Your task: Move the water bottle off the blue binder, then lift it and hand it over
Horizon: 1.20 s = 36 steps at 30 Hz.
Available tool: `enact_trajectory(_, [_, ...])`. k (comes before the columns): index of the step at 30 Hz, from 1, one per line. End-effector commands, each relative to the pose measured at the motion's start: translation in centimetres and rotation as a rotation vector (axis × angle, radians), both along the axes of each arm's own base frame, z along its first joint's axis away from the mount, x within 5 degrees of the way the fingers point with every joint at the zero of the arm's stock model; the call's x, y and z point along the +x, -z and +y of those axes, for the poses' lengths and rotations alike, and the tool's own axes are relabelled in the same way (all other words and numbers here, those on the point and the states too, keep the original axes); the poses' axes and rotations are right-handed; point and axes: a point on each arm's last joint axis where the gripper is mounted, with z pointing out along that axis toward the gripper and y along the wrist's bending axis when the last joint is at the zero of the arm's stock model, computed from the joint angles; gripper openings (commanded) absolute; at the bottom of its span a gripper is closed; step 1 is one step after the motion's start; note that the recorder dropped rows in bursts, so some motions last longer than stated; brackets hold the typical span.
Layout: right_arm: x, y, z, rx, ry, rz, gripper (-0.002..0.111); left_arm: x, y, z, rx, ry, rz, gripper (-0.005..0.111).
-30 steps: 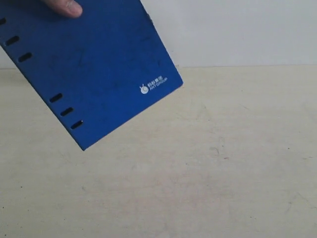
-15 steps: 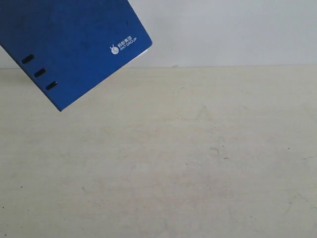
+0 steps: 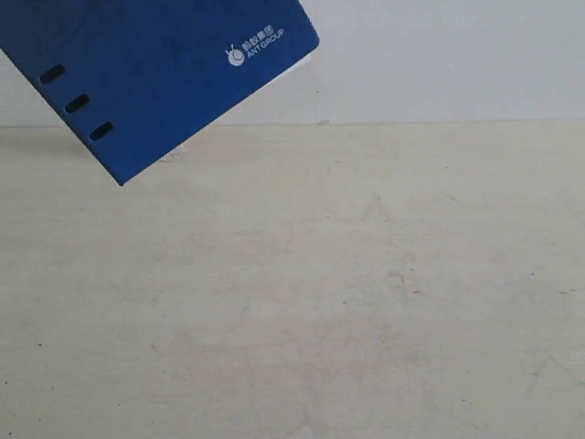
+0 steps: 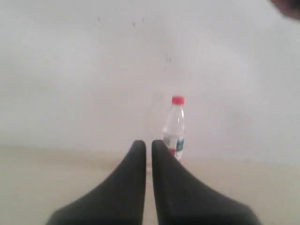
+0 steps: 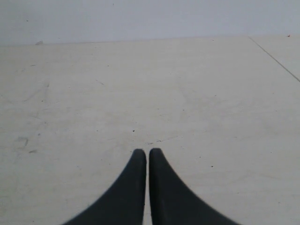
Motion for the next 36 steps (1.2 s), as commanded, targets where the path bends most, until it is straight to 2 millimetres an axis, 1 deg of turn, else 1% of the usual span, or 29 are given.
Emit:
enact_trajectory(1, [0.0,-0.2,0.0,-0.011,0.001,-0.016,0.000,0.5,4.7,-0.2,-0.127,0.031,0.088,0.004])
enact_trajectory(3, [0.0,-0.2,0.0,-0.011,0.001,-0.016,0.000,0.8,6.8,-0.2,-0.195,0.037,0.154,0.004])
enact_trajectory(4, [0.0,-0.2,0.0,-0.009,0.001,-0.017,0.000,0.8,7.0,-0.2,-0.202,0.038,0.157,0.004])
enact_trajectory(5, [0.0,-0.2,0.0,-0.009,0.001,-0.017,0.000,0.8,7.3,-0.3,-0.205,0.035,0.198,0.004])
enact_trajectory(6, [0.0,-0.2,0.0,-0.009,0.001,-0.017,0.000,0.6,8.3,-0.3,-0.211,0.026,0.303,0.004])
enact_trajectory(8, [0.0,-0.2,0.0,-0.009,0.001,-0.017,0.000,0.2,9.2,-0.3,-0.205,0.018,0.420,0.004])
enact_trajectory(9, [0.0,-0.2,0.0,-0.009,0.001,-0.017,0.000,0.2,9.3,-0.3,-0.211,0.017,0.440,0.004])
enact_trajectory(16, [0.0,-0.2,0.0,-0.009,0.001,-0.017,0.000,0.2,9.2,-0.3,-0.204,0.019,0.429,0.004])
enact_trajectory(20, [0.0,-0.2,0.0,-0.009,0.001,-0.017,0.000,0.4,8.7,-0.2,-0.068,0.029,0.368,0.004])
enact_trajectory(28, [0.0,-0.2,0.0,-0.009,0.001,-0.017,0.000,0.5,8.7,-0.6,-0.057,0.099,0.368,0.004])
enact_trajectory(36, [0.0,-0.2,0.0,-0.009,0.001,-0.017,0.000,0.4,8.7,-0.4,-0.071,0.060,0.372,0.004])
